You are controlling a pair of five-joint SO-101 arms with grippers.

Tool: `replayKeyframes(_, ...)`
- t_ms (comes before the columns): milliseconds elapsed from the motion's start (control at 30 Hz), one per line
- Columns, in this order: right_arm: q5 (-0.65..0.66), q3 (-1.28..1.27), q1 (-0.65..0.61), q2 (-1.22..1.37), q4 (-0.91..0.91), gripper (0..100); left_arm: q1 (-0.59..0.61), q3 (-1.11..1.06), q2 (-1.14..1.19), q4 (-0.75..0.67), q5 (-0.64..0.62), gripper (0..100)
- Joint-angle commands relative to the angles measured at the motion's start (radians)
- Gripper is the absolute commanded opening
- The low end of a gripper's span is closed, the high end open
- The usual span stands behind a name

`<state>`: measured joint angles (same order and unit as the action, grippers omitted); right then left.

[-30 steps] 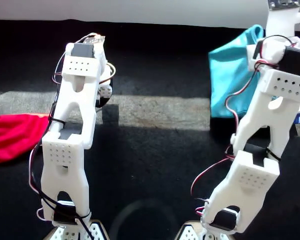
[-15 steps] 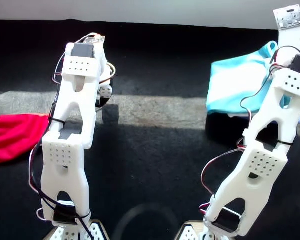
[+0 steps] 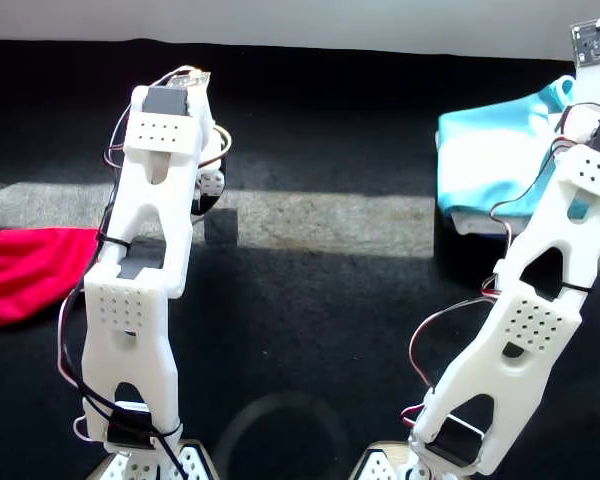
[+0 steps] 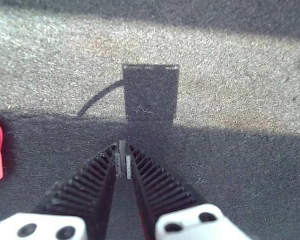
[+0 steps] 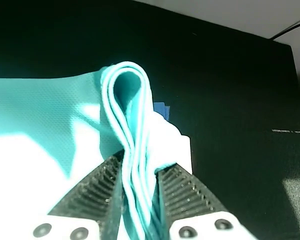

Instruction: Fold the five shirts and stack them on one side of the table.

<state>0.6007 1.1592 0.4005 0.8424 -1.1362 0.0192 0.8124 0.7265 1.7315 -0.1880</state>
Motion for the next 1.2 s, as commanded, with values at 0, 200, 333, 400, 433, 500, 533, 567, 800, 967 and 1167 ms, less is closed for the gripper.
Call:
replayKeyframes(0,0.012,0.007,-0.012,-0.013,0.007,0.7,0.004,0.005,-0.074,0.0,-0.009,1)
replayKeyframes(200,-0.017,0.016,-0.01,-0.024,0.007,22.4,0.004,0.005,-0.074,0.0,-0.006,1)
replayKeyframes(333,-0.167,0.064,-0.012,-0.059,0.007,25.2,0.004,0.005,-0.074,0.0,-0.005,1)
replayKeyframes(400,-0.222,0.096,-0.022,-0.085,-0.002,25.2,0.004,0.005,-0.074,0.0,-0.005,1)
replayKeyframes(433,-0.236,0.107,-0.033,-0.097,-0.022,25.2,0.004,0.007,-0.074,0.0,-0.005,1)
replayKeyframes(500,-0.241,0.119,-0.064,-0.114,-0.085,25.0,0.005,0.007,-0.076,0.0,-0.008,1)
replayKeyframes(533,-0.241,0.12,-0.077,-0.12,-0.124,23.5,0.005,0.008,-0.077,0.0,-0.008,1)
replayKeyframes(567,-0.241,0.12,-0.087,-0.124,-0.165,20.1,0.005,0.008,-0.077,0.0,-0.008,1)
replayKeyframes(800,-0.241,0.094,-0.081,-0.101,-0.254,2.5,0.021,0.008,-0.077,0.002,-0.005,1)
replayKeyframes(967,-0.241,0.081,-0.002,0.007,-0.122,1.9,0.041,0.008,-0.077,0.002,-0.005,1)
replayKeyframes(1167,-0.241,0.084,0.077,0.099,-0.051,1.9,0.042,0.008,-0.077,-0.002,-0.003,1)
